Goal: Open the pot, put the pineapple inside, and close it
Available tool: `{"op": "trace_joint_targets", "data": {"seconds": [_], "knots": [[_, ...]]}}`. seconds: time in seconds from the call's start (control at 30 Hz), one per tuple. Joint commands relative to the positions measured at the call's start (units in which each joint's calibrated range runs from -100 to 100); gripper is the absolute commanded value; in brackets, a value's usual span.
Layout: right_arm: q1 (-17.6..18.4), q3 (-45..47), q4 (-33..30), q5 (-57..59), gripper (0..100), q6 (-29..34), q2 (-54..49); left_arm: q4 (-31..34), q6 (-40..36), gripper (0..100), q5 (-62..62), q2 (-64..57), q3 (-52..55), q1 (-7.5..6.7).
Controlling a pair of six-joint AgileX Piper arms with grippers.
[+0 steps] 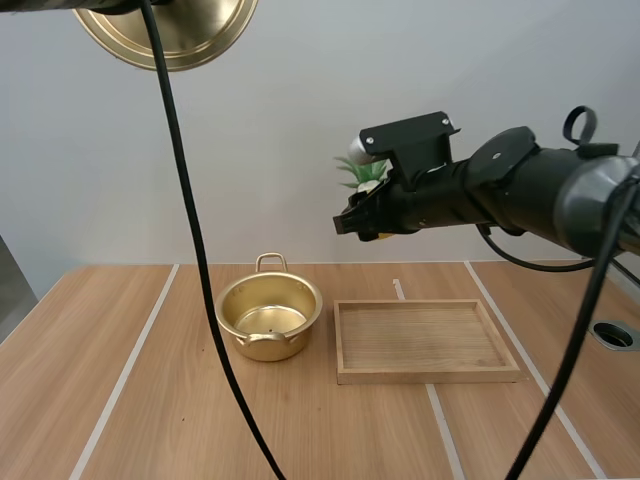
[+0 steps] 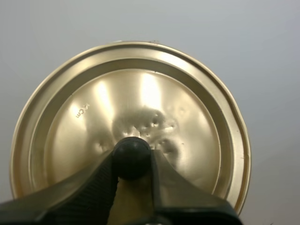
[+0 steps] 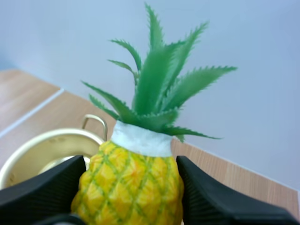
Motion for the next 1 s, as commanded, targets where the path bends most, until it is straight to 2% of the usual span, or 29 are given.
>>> {"op": "trace_joint_targets", "data": {"seconds": [0.0, 0.27, 0.43, 0.73, 0.97], "knots": [[0.1, -0.4, 0.2, -0.1, 0, 1.9, -4.8, -0.1, -0.4, 0, -1.6, -0.2, -0.4, 0.12], [0.1, -0.4, 0.5, 2.7, 0, 3.3, -11.4, -0.1, -0.4, 0, -1.6, -0.2, -0.4, 0.12], [0.1, -0.4, 0.6, 3.5, 0, 2.9, -10.8, -0.1, -0.4, 0, -1.6, -0.2, -0.4, 0.12], [1.6, -0.4, 9.2, 3.5, 0, -5.9, -3.9, -0.1, -0.4, 0, -1.6, -0.2, -0.4, 0.12], [5.6, -0.4, 9.6, 0.7, 0, -8.8, 0.9, -0.1, -0.4, 0, -1.6, -0.2, -0.4, 0.12]]}}
